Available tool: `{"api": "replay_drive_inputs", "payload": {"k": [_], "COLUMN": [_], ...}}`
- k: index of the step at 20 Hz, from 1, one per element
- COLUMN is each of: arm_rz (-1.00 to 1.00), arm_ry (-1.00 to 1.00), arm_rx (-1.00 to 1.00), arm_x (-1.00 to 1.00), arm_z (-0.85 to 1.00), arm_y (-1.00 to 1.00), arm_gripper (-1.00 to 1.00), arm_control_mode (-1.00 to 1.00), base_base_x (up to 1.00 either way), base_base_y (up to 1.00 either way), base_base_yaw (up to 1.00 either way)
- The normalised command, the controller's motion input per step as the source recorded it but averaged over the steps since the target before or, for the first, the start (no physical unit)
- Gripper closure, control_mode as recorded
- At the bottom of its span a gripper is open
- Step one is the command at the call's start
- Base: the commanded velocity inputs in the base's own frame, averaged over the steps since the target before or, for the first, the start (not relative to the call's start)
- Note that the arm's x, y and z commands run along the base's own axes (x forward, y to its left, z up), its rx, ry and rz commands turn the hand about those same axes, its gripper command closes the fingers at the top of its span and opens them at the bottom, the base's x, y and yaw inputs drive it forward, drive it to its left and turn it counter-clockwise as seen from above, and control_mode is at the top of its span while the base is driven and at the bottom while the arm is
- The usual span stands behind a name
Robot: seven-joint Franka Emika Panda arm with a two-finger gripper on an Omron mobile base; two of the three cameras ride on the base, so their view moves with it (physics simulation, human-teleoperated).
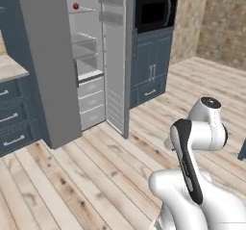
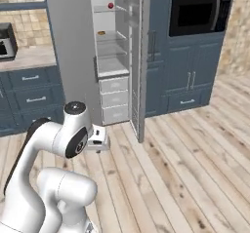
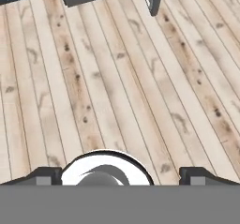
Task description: Pick the peach and mango from the fridge and place them on the plate next to the blender to make a fruit smoothie.
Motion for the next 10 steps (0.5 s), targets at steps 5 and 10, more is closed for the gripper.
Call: {"api": "replay_drive_inputs", "payload": {"k": [5,10], "arm_rz": [0.00,0.00], "arm_ry": [0.00,0.00], "arm_rx": [0.00,0.00], "arm_x": [0.00,0.00], "arm_z": [0.00,0.00], "arm_y": [0.00,0.00], "arm_gripper": [-1.00,-1.00], "arm_control_mode": [1.00,1.00], "base_base_x": [1.00,1.00], "base_base_y": [0.43,0.00], "base_base_yaw": [0.42,0.26]}}
